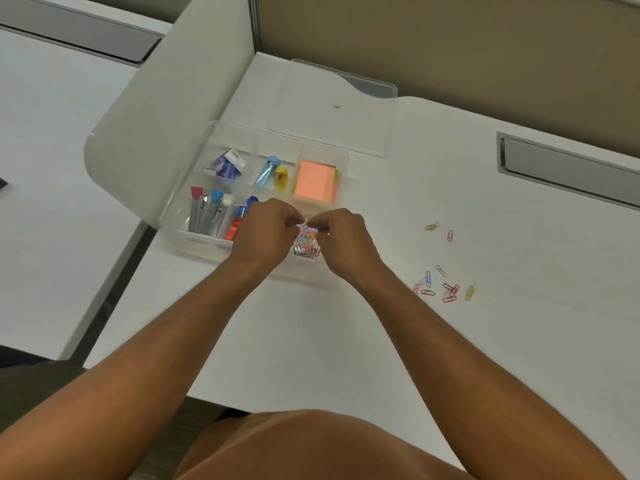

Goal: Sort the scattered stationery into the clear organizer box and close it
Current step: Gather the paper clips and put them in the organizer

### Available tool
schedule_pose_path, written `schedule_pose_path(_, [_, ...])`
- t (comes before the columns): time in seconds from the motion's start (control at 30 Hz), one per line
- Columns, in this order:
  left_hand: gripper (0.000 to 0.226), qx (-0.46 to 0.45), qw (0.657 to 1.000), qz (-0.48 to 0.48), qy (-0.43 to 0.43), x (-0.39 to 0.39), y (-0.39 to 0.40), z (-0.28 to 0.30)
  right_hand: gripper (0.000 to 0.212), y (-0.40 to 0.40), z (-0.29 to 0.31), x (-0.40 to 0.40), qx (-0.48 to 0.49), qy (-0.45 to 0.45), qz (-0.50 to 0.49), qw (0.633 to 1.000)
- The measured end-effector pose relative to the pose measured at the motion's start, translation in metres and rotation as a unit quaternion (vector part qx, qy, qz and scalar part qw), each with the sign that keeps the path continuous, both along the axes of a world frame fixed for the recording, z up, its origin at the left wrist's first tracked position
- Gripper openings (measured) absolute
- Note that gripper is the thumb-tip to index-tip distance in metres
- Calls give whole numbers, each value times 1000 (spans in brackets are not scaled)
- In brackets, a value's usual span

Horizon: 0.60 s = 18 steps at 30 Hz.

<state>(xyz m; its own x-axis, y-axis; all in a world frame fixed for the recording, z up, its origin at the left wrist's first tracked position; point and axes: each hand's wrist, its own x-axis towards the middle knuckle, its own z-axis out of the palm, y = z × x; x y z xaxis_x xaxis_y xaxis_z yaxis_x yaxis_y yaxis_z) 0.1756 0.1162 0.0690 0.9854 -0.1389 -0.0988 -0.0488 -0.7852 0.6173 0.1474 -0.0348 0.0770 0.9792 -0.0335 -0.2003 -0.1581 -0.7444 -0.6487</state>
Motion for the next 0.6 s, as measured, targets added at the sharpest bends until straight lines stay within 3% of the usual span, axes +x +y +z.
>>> schedule_pose_path(0.17, [16,-40,995,29,-87,-21,-5,10,27,-24,8,-21,88,-60,-97,990])
schedule_pose_path(0.27, [15,-97,988,-47,-112,-48,-22,15,24,-74,-3,-53,53,-60,-161,984])
schedule_pose_path(0.33, [15,-110,984,-118,-79,-69,-36,6,32,-113,-15,-79,-8,-30,-214,976])
schedule_pose_path(0.43, [14,-79,974,-213,13,-98,-60,-19,55,-158,-30,-117,-66,89,-276,955])
schedule_pose_path(0.5, [19,-50,964,-258,49,-114,-78,-39,65,-173,-40,-134,-36,135,-289,947])
schedule_pose_path(0.6, [34,16,952,-302,37,-130,-110,-62,50,-173,-57,-144,44,83,-282,955])
